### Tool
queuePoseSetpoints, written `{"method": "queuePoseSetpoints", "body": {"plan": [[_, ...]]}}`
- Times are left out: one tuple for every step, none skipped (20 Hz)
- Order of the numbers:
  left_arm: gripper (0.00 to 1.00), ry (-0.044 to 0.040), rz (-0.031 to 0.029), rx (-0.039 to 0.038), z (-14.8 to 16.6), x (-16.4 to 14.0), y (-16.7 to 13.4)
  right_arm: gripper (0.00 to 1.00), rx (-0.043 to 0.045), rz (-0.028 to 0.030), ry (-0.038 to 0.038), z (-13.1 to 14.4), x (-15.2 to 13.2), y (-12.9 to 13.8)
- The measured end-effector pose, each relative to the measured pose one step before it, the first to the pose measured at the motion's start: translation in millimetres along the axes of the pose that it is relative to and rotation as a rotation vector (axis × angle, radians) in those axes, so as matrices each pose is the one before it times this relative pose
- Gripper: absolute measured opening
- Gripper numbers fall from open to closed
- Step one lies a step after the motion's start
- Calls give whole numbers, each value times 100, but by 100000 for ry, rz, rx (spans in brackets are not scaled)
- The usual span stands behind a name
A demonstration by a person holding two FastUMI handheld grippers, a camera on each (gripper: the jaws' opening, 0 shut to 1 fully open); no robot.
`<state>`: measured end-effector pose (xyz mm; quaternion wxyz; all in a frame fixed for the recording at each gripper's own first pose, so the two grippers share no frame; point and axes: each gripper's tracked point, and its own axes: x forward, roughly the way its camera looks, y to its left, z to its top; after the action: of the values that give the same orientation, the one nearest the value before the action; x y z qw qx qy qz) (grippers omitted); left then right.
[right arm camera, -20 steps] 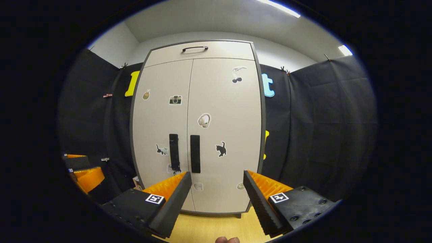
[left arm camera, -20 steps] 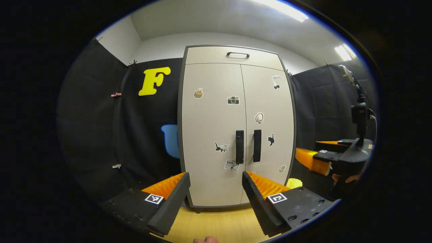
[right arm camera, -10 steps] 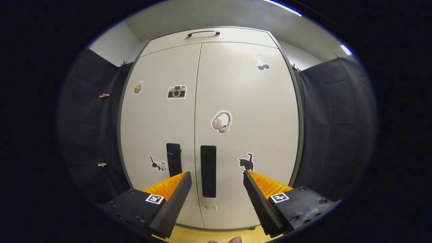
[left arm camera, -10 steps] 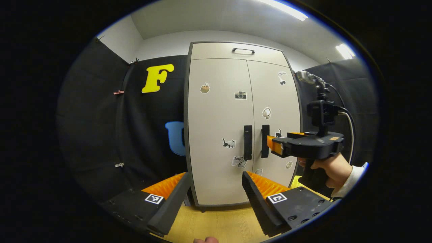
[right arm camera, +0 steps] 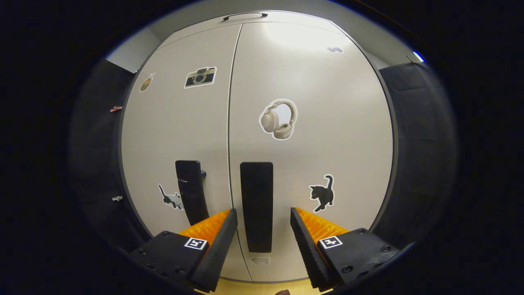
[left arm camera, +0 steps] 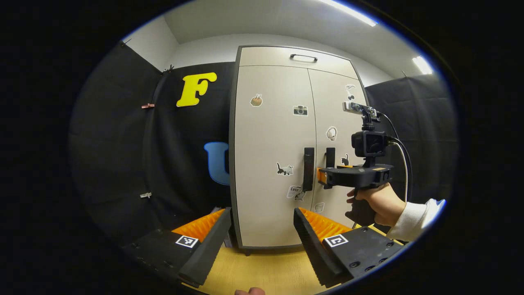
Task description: Open the right door of the double-door shoe cabinet with the right hand, and open the left door with the left hand.
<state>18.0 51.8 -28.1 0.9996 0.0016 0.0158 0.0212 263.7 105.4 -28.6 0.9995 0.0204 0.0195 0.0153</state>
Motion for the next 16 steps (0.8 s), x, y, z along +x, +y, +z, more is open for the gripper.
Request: {"method": "queuePoseSetpoints", "body": {"plan": [[96,47,308,-106,1,8,140,83,-122,-1361,132,-54,447,-173],[96,146,421,-53,-144,-27,146,62,957,774,9,118,-78,263],[96,128,416,-43,-41,43,149,50,13,-1452,340,21,168,-39],[96,58,263,-91,9,-43,65,49,-1132,-816,-79,68,-238,6],[96,92,316,-107,-27,16,51,47,-3001,392,-32,-182,230,14],[96,84,206,-111,-84,-113,57,48,528,-224,-472,241,-386,324],[96,93,127,-84,-15,-58,-4,37,-377,-734,127,-292,417,-145],[96,246,157,-31,-121,-113,-35,27,1052,-1226,496,-104,-75,2],[96,16,326,-89,-10,-191,44,31,-207,-388,-185,86,181,12],[96,68,309,-267,1,-316,26,31,456,-879,-251,-75,-92,-45],[96,1,87,-324,-58,-255,-40,31,1615,-244,53,107,-84,-17],[96,110,62,-285,26,-162,-49,25,1373,423,1592,141,177,-46],[96,-68,41,-153,85,-267,-75,19,-451,796,1155,-479,71,-16],[96,-37,149,67,-83,-237,-51,15,-543,586,527,113,-155,14],[96,-162,149,39,86,-350,-14,15,202,465,810,-56,-162,-1],[96,-402,0,31,67,-138,-66,15,379,433,-67,41,-415,-32]]}}
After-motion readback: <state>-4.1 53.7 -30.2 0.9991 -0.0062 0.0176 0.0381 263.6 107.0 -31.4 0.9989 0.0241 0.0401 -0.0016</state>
